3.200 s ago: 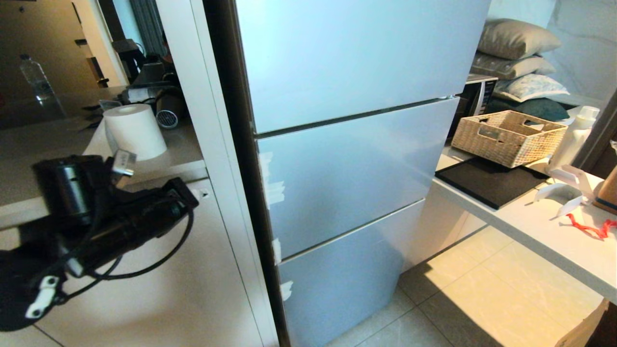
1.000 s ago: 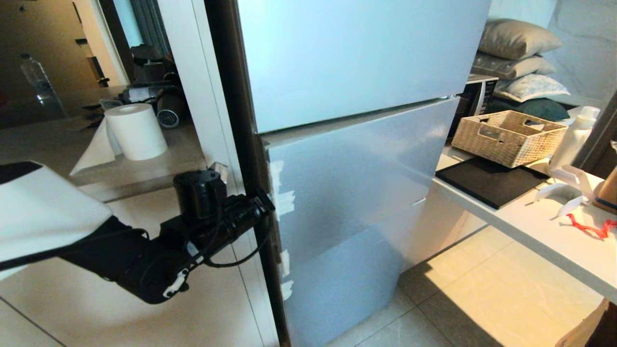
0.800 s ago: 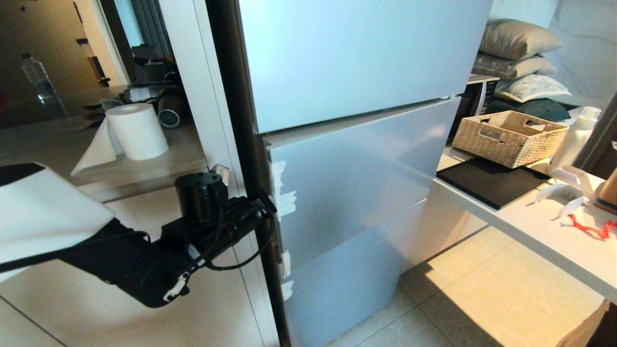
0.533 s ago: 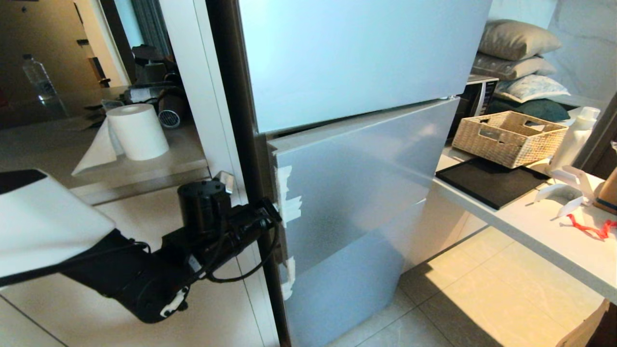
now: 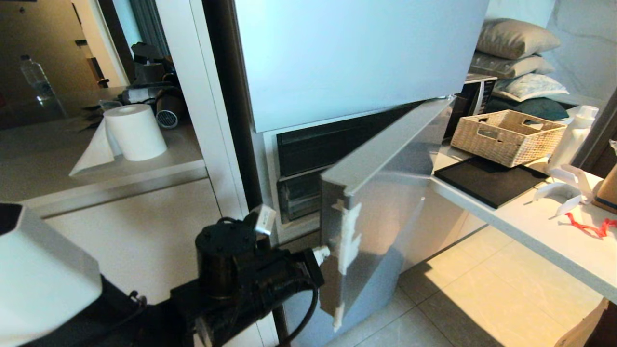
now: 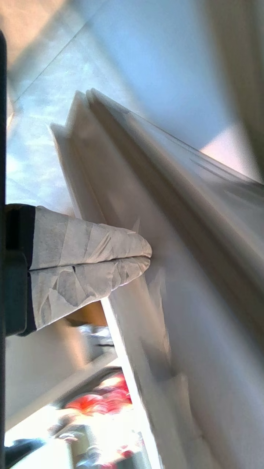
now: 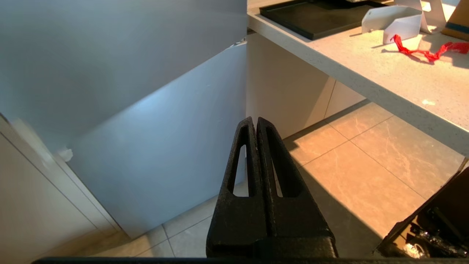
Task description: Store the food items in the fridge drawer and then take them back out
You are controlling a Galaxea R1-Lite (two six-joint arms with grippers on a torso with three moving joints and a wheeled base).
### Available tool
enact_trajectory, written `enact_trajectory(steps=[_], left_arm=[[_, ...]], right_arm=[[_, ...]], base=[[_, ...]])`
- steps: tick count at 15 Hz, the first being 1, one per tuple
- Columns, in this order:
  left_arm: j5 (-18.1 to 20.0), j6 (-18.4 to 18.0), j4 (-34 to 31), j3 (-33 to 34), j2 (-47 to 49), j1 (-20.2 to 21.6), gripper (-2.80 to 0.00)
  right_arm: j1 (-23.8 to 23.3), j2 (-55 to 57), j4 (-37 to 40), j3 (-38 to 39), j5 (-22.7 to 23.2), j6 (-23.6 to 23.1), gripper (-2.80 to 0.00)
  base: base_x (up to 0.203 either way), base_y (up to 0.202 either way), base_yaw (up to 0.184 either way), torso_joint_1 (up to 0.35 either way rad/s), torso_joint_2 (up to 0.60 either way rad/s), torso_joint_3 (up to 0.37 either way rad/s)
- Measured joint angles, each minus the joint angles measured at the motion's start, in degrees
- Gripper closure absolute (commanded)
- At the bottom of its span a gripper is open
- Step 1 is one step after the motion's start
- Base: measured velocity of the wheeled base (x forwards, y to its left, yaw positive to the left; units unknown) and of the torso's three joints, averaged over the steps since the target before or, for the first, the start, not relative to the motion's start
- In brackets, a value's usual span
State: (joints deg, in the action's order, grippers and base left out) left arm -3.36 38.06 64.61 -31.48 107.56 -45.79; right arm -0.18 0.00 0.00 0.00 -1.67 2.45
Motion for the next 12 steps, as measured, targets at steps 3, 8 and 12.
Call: enact_trajectory(steps=[3, 8, 12], left_arm=[[-5.62, -1.47, -0.01, 5.83, -3.34, -3.92, 0.00], [-8.88, -7.26, -3.36, 7.84, -14.54, -4.34, 0.00], [-15.51, -24.45, -10.87, 5.68, -27.93, -3.25, 0.00]], right_arm=[[0.00, 0.00, 0.01, 0.00, 0.02, -0.02, 0.00], [0.00, 0.00, 0.00, 0.00, 0.02, 0.00, 0.00], [0.00, 0.00, 0.01, 0.00, 0.02, -0.01, 0.00]], base=[[0.000, 0.000, 0.000, 0.000, 0.00, 0.000], [0.000, 0.000, 0.000, 0.000, 0.00, 0.000], [0.000, 0.000, 0.000, 0.000, 0.00, 0.000]])
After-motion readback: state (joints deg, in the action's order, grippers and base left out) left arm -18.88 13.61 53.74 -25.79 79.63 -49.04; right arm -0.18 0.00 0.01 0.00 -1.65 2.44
